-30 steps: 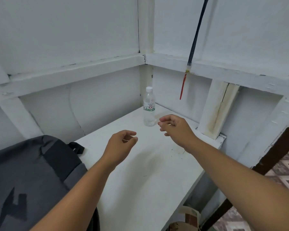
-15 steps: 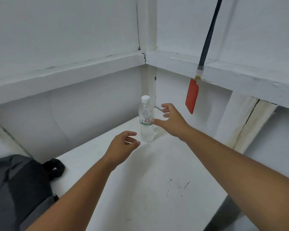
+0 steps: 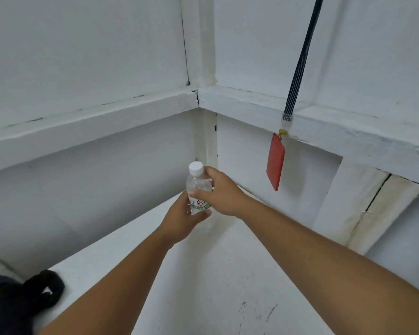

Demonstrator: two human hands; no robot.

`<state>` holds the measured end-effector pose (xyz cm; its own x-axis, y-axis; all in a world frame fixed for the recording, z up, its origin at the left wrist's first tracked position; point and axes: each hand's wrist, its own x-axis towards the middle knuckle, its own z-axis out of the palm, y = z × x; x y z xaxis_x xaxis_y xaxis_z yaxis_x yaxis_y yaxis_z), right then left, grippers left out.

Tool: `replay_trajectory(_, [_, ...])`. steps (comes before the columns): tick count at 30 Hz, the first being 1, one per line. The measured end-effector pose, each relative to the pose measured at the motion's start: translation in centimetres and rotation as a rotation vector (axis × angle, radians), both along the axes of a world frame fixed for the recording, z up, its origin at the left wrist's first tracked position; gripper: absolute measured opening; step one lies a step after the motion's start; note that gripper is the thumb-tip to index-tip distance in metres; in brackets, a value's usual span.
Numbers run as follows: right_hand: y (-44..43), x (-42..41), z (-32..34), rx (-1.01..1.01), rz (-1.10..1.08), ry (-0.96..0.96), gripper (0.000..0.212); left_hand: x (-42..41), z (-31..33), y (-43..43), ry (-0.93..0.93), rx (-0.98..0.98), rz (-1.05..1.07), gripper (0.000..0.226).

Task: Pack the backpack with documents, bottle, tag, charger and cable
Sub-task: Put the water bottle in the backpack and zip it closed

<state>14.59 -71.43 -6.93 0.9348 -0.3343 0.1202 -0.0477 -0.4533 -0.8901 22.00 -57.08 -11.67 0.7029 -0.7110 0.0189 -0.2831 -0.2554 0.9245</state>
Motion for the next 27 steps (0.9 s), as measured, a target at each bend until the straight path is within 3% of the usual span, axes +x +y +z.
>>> replay_trajectory(9, [3.8, -4.1, 2.5, 0.003, 0.019, -0.024, 0.038, -2.9, 1.4, 4.5, -0.051, -0.019, 0.01, 0.053])
replay_trajectory(16, [9.3, -7.0, 4.0, -0.018, 0.09, -0.047, 0.051, -6.5, 3.0, 11.2, -0.078, -0.025, 0.045, 0.052])
replay_trajectory(24, [16.8, -10.8, 5.5, 0.0, 0.119, -0.057, 0.029, -10.1, 4.2, 19.1, -0.086, -0.042, 0.05, 0.046])
replay_trajectory(27, [20.0, -12.4, 5.5, 0.013, 0.122, -0.072, 0.033, -11.5, 4.1, 22.3, -0.077, -0.055, 0.048, 0.046])
